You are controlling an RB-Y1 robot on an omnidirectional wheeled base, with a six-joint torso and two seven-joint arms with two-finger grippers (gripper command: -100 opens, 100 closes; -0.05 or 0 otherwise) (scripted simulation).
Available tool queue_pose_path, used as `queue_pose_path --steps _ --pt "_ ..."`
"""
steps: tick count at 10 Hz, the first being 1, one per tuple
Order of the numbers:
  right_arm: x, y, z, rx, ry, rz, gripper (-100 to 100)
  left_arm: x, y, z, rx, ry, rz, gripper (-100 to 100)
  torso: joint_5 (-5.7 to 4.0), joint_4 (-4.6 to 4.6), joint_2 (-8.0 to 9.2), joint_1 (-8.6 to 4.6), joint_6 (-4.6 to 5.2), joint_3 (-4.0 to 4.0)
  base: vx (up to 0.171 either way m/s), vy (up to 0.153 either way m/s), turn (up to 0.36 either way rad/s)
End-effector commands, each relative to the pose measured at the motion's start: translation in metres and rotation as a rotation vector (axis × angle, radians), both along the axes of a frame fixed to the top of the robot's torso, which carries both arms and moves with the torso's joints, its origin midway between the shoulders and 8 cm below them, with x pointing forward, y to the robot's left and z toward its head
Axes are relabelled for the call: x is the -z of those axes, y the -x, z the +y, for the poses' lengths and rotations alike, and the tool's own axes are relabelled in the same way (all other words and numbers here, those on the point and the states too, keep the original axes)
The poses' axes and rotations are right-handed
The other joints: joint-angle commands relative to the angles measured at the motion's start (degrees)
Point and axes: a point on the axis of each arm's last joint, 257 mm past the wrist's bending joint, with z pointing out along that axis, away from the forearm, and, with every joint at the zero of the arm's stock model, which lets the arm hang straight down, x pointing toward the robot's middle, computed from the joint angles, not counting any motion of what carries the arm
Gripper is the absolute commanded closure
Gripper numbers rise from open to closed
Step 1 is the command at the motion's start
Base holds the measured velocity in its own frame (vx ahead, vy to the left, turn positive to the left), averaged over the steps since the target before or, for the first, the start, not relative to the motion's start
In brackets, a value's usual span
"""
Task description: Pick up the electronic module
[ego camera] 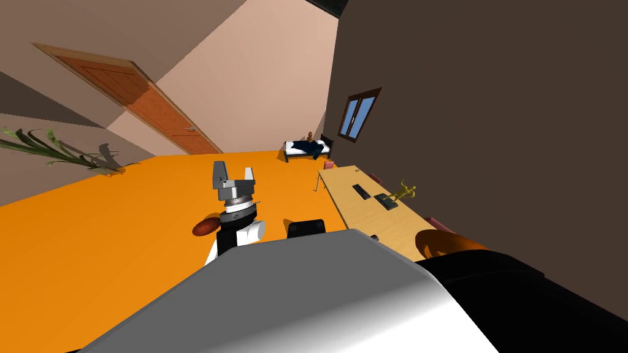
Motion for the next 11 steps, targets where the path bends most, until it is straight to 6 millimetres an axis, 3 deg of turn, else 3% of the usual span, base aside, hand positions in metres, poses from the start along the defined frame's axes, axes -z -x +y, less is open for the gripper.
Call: queue_pose_path --steps 1,9,10,11 --pt "0.003 -0.004 0.002 0.032 -0.001 0.001 -100 0.000 0.000 0.000 0.000 0.000 0.000 0 0.00 0.00 0.00 0.00 0.00 0.00 -0.130 0.029 0.163" --pt "0.009 -0.016 0.006 0.123 0.005 0.001 -100 0.000 0.000 0.000 0.000 0.000 0.000 0 -0.08 -0.02 -0.13 -0.04 0.02 -0.07 -0.102 0.020 0.128" --pt "0.009 -0.016 0.006 0.128 0.006 0.000 100 0.000 0.000 0.000 0.000 0.000 0.000 0 -0.11 -0.06 -0.29 -0.12 0.05 -0.16 -0.007 0.004 -0.005" --pt "0.009 -0.016 0.008 0.128 0.002 0.000 100 0.000 0.000 0.000 0.000 0.000 0.000 0 -0.10 -0.08 -0.40 -0.19 0.02 -0.22 0.000 0.000 0.000"
